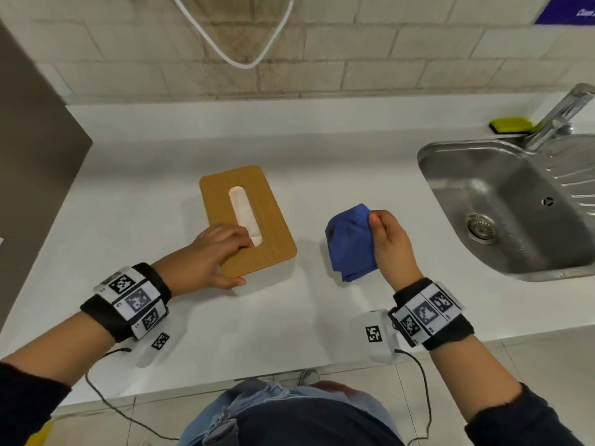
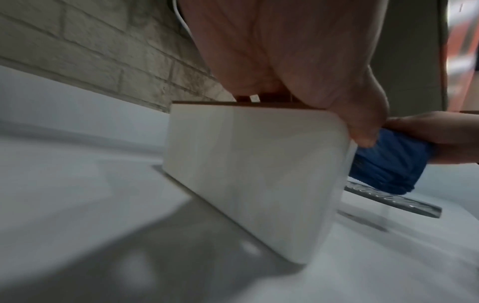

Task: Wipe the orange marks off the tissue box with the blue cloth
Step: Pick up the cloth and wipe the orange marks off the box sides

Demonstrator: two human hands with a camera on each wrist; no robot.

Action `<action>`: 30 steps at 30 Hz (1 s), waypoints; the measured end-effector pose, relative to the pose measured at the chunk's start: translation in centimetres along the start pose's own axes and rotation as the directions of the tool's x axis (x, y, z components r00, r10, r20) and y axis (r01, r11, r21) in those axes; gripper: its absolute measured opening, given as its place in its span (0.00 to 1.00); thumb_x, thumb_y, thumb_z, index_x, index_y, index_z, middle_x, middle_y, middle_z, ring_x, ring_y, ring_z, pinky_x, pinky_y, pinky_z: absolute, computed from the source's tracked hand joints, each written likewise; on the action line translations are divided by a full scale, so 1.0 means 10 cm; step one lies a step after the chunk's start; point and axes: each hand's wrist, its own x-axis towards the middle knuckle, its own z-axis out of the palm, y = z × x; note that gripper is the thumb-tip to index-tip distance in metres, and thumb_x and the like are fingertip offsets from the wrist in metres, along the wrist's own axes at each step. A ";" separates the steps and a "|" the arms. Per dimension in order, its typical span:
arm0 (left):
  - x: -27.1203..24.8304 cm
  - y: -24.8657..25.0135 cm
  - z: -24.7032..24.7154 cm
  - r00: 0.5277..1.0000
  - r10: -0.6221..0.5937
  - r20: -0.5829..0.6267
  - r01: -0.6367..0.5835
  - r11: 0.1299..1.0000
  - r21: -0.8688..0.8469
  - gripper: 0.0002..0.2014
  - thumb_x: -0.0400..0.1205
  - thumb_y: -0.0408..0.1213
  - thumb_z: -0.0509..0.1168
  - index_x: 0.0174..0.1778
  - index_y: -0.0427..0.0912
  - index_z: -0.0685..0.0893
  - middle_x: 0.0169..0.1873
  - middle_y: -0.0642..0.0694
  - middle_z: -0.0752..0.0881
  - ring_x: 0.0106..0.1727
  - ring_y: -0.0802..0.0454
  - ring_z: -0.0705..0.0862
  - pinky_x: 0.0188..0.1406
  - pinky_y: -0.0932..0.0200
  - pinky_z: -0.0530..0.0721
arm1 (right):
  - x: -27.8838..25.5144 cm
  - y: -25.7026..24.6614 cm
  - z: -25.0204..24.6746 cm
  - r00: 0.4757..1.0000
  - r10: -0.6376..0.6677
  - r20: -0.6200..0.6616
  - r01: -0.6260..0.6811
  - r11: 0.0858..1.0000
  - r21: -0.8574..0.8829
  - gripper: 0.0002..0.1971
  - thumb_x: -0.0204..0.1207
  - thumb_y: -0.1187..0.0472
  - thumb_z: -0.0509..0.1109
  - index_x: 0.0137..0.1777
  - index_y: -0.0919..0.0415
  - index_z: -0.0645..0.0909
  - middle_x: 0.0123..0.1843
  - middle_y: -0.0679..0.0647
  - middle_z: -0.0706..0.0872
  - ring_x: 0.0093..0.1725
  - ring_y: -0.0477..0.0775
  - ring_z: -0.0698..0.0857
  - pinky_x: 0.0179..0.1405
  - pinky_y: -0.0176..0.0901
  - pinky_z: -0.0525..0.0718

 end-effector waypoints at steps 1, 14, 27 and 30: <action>-0.04 -0.04 -0.05 1.000 -0.005 0.002 0.005 1.000 0.005 0.35 0.70 0.67 0.61 0.70 0.52 0.71 0.68 0.52 0.72 0.70 0.60 0.62 0.76 0.50 0.62 | 0.02 0.01 0.03 0.999 0.045 -0.005 -0.044 0.998 0.032 0.11 0.84 0.57 0.53 0.48 0.60 0.76 0.45 0.54 0.82 0.46 0.53 0.80 0.43 0.36 0.77; 0.04 0.48 0.15 0.675 -0.664 -0.322 0.721 0.686 0.097 0.46 0.67 0.68 0.64 0.73 0.39 0.63 0.67 0.34 0.72 0.66 0.35 0.69 0.64 0.39 0.64 | -0.06 0.00 0.41 0.939 0.156 0.307 -0.139 0.987 -0.077 0.25 0.72 0.74 0.62 0.69 0.59 0.69 0.54 0.56 0.80 0.50 0.55 0.80 0.41 0.34 0.79; -0.24 0.30 0.40 0.684 -0.577 -0.446 0.657 0.753 0.035 0.41 0.73 0.70 0.49 0.69 0.37 0.71 0.59 0.33 0.77 0.65 0.42 0.66 0.68 0.35 0.63 | -0.39 0.49 0.92 0.872 0.050 0.487 0.347 0.637 -0.688 0.25 0.81 0.53 0.59 0.77 0.43 0.58 0.83 0.61 0.44 0.79 0.71 0.48 0.76 0.69 0.53; -0.23 0.22 0.35 0.674 -0.577 -0.460 0.614 0.785 -0.085 0.44 0.70 0.73 0.47 0.66 0.37 0.74 0.59 0.32 0.78 0.64 0.42 0.65 0.66 0.40 0.65 | -0.39 0.46 0.97 0.879 0.100 0.466 0.332 0.572 -0.750 0.26 0.81 0.55 0.59 0.77 0.42 0.56 0.82 0.64 0.46 0.75 0.74 0.56 0.70 0.69 0.63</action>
